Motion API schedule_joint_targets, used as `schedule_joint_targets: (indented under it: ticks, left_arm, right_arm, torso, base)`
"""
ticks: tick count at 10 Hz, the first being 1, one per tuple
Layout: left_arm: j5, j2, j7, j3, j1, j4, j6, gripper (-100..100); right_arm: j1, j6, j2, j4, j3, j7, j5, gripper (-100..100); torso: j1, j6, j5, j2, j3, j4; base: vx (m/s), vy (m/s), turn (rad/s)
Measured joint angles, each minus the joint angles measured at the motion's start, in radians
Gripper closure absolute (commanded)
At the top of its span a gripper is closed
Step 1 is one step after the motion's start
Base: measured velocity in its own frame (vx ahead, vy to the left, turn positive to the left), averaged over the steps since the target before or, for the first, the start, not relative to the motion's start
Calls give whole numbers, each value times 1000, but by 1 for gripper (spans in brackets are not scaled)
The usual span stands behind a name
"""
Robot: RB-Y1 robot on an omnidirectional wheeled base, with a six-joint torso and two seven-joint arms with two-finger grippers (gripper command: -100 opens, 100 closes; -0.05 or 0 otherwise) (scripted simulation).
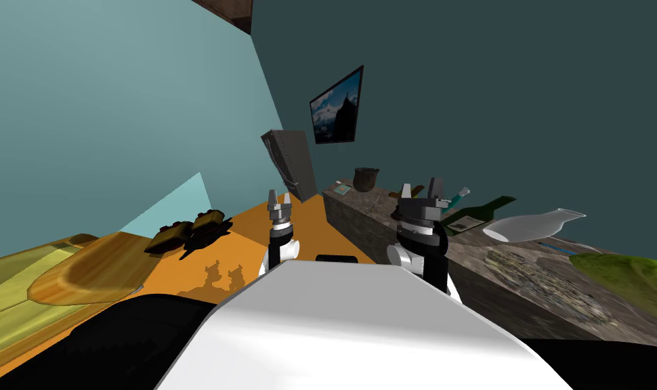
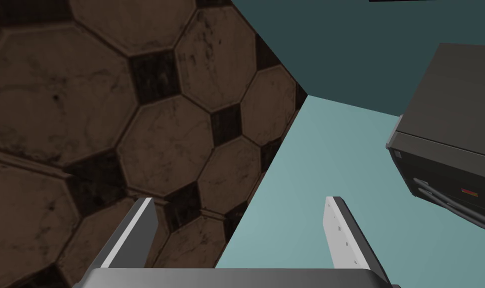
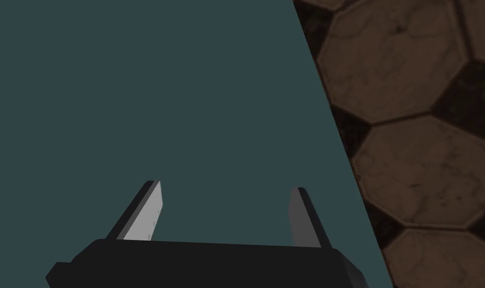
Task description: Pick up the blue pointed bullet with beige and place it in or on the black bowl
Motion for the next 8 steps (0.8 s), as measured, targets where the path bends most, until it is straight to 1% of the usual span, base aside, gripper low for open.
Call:
schedule_joint_targets:
  ticks: [2,4,5,7,8]
  left_arm:
    - [0,0,0,0,0,0,0,0]
    - [0,0,0,0,0,0,0,0]
    - [0,0,0,0,0,0,0,0]
    - [0,0,0,0,0,0,0,0]
    - [0,0,0,0,0,0,0,0]
  right_arm:
    - [-9,2,-44,25,-11,17,13,-100]
    - [-21,-1,-85,72,-31,52,41,-100]
    - [-20,-1,-98,86,-41,68,52,-100]
    - [-39,-3,-114,138,-58,107,83,-100]
    - [-41,-9,-120,164,-67,129,98,-100]
  torso:
    - [1,0,0,-2,-1,0]
    - [3,0,1,-4,-2,-1]
    - [3,0,1,-4,-2,-1]
    - [2,0,0,-4,-2,-1]
    - [3,0,1,-4,-2,-1]
  base:
    - [35,26,-44]
    - [59,51,-44]
    - [47,40,-49]
    - [49,41,-52]
    - [68,55,-55]
